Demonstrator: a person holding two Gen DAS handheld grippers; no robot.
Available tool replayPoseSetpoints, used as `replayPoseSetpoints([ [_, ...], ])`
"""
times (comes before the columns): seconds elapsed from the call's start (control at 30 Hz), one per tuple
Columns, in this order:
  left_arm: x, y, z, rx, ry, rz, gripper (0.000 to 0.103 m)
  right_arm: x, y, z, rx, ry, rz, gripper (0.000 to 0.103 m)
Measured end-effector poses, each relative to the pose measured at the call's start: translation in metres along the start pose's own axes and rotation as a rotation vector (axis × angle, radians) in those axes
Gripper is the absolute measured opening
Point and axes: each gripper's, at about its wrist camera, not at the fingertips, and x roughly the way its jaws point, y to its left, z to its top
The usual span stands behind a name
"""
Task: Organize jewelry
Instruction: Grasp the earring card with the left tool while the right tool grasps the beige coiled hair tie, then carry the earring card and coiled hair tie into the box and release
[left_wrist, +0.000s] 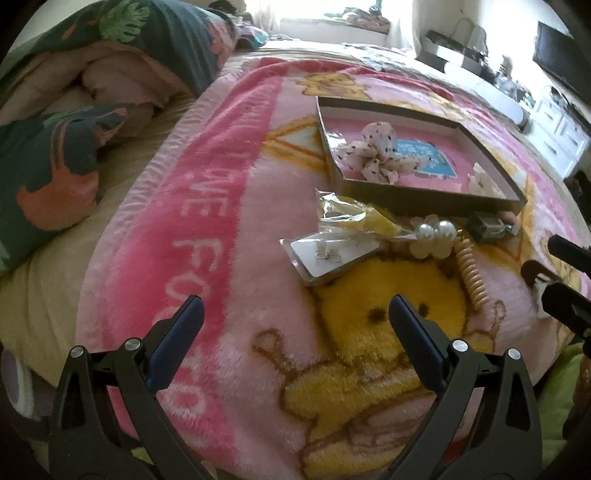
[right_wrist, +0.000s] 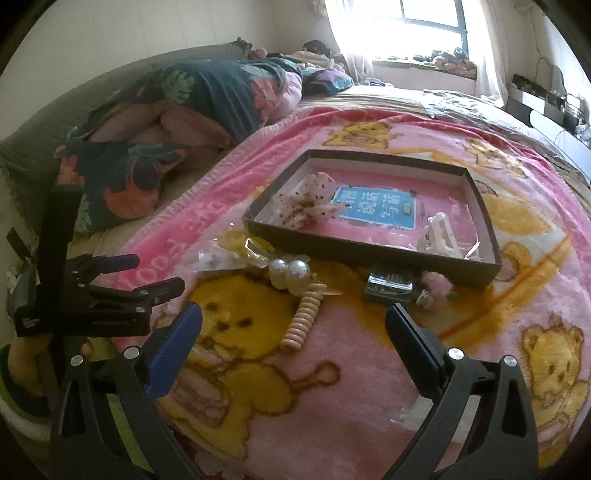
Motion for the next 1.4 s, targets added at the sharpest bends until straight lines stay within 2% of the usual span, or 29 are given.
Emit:
replayPoseSetpoints([
  [0.23, 0.032, -0.006, 0.012, 0.078, 0.046, -0.039, 0.093, 0.03, 0.0, -0.002, 0.025, 0.048, -0.005, 0.097],
  [0.37, 0.043, -0.011, 0.02, 0.143, 0.029, -0.007, 0.094, 0.05, -0.002, -0.002, 0.017, 0.085, -0.014, 0.085],
  [0.5, 0.056, -0.013, 0.025, 0.179, 0.042, -0.055, 0.093, 0.07, -0.005, -0.001, 0.035, 0.122, -0.02, 0.074],
  [0.63, 0.063, -0.018, 0.029, 0.214, 0.037, -0.082, 0.093, 0.081, -0.009, -0.002, 0.043, 0.138, -0.029, 0.057],
  [0.67, 0.064, -0.019, 0.029, 0.228, 0.035, -0.082, 0.092, 0.082, -0.009, -0.003, 0.039, 0.136, -0.034, 0.051],
  [0.8, 0.063, -0.025, 0.028, 0.238, 0.037, -0.114, 0.063, 0.079, -0.014, -0.005, 0.031, 0.131, -0.036, 0.034],
  [0.87, 0.06, -0.028, 0.026, 0.246, 0.033, -0.122, 0.053, 0.077, -0.015, -0.005, 0.031, 0.13, -0.022, 0.023],
  [0.9, 0.058, -0.031, 0.024, 0.253, 0.03, -0.124, 0.05, 0.075, -0.016, -0.005, 0.026, 0.129, -0.018, 0.021],
  [1.0, 0.051, -0.037, 0.017, 0.273, 0.025, -0.117, 0.048, 0.07, -0.015, -0.007, 0.013, 0.128, -0.014, 0.018],
  [1.17, 0.036, -0.042, 0.008, 0.257, 0.022, -0.132, 0.047, 0.061, -0.017, -0.012, 0.012, 0.129, -0.001, 0.017],
  [1.4, 0.001, -0.051, 0.0, 0.242, -0.033, -0.142, 0.047, 0.039, -0.017, -0.017, 0.004, 0.105, 0.019, 0.017],
])
